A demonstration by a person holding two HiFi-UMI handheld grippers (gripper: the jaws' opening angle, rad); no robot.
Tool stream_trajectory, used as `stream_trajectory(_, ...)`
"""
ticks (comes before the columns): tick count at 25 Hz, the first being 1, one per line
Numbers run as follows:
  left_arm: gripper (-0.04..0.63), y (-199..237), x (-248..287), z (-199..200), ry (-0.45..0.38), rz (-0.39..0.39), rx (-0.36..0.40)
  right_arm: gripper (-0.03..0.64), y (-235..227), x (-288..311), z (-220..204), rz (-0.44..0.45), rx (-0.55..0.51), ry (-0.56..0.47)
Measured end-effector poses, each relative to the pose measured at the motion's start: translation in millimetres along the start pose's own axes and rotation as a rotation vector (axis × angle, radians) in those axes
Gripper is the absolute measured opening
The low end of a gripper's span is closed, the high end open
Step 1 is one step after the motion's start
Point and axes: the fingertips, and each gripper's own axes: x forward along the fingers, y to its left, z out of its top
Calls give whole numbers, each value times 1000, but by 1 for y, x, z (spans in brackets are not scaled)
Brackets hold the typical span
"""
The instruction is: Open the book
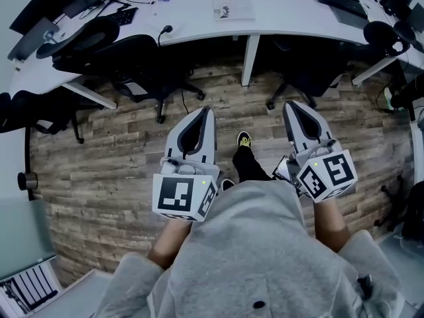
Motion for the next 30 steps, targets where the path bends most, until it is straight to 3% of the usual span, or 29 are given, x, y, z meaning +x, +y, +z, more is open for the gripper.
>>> stream_trajectory(23,9,75,139,13,63,66,-24,26,-88,123,17,31,27,63)
stream_trajectory(30,9,79,172,23,64,78,-11,26,-114,151,30,49,27,46)
